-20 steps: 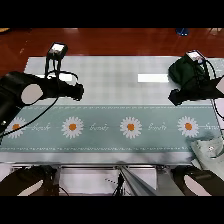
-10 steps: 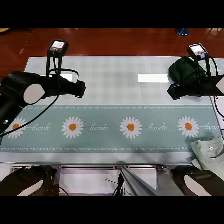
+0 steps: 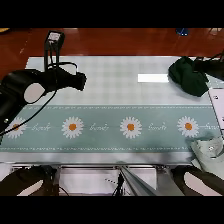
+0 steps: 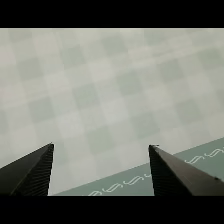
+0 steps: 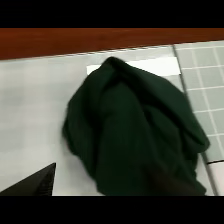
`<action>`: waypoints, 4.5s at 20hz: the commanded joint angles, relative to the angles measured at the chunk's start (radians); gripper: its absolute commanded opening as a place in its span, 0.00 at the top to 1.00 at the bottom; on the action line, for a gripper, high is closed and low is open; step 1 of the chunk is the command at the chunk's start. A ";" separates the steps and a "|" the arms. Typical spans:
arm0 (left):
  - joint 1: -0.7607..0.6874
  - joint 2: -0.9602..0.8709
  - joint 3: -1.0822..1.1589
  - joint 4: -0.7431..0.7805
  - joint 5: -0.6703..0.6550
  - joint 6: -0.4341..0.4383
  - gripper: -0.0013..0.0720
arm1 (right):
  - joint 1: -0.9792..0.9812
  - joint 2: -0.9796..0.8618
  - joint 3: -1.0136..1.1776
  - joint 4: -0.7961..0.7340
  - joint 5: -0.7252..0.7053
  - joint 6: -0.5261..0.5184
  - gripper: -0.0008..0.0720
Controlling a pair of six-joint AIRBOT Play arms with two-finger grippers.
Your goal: Fold the shirts.
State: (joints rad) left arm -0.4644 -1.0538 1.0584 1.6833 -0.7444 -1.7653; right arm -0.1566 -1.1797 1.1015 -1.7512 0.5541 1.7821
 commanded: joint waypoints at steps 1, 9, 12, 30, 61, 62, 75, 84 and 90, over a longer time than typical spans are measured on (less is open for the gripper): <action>0.003 -0.001 0.000 0.003 -0.026 -0.002 0.00 | -0.131 -0.169 0.074 0.071 -0.045 0.019 0.17; 0.003 -0.003 0.000 0.000 -0.101 -0.002 0.00 | -0.130 -0.452 0.111 0.244 -0.104 -0.157 0.16; 0.003 -0.007 0.000 0.000 -0.105 -0.002 0.00 | -0.120 -0.517 0.111 0.247 -0.111 -0.169 0.22; 0.003 0.145 0.402 0.000 -0.228 -0.001 0.00 | -0.120 0.357 0.338 0.782 0.048 -0.494 0.96; 0.003 0.273 -0.192 -0.203 -0.371 -0.002 0.00 | 0.752 -0.228 0.354 0.327 0.592 -0.407 0.30; 0.003 0.266 -0.227 -0.231 -0.336 -0.002 0.00 | 0.706 -0.180 0.354 0.327 0.602 -0.407 0.30; 0.021 0.142 -0.555 -0.707 -0.071 0.320 0.08 | -0.194 0.017 0.214 0.741 0.794 -0.539 0.30; 0.336 -0.115 -0.555 -1.104 -0.199 0.663 0.08 | -0.200 0.017 0.006 0.815 0.770 -0.618 0.30; 0.319 -0.380 -0.535 -1.492 -0.202 0.906 0.09 | -0.200 0.017 -0.003 0.840 0.780 -0.617 0.30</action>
State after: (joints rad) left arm -0.1459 -1.3247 0.5117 0.3958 -0.9588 -1.0023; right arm -0.3557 -1.1633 1.1072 -0.9348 1.3262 1.1698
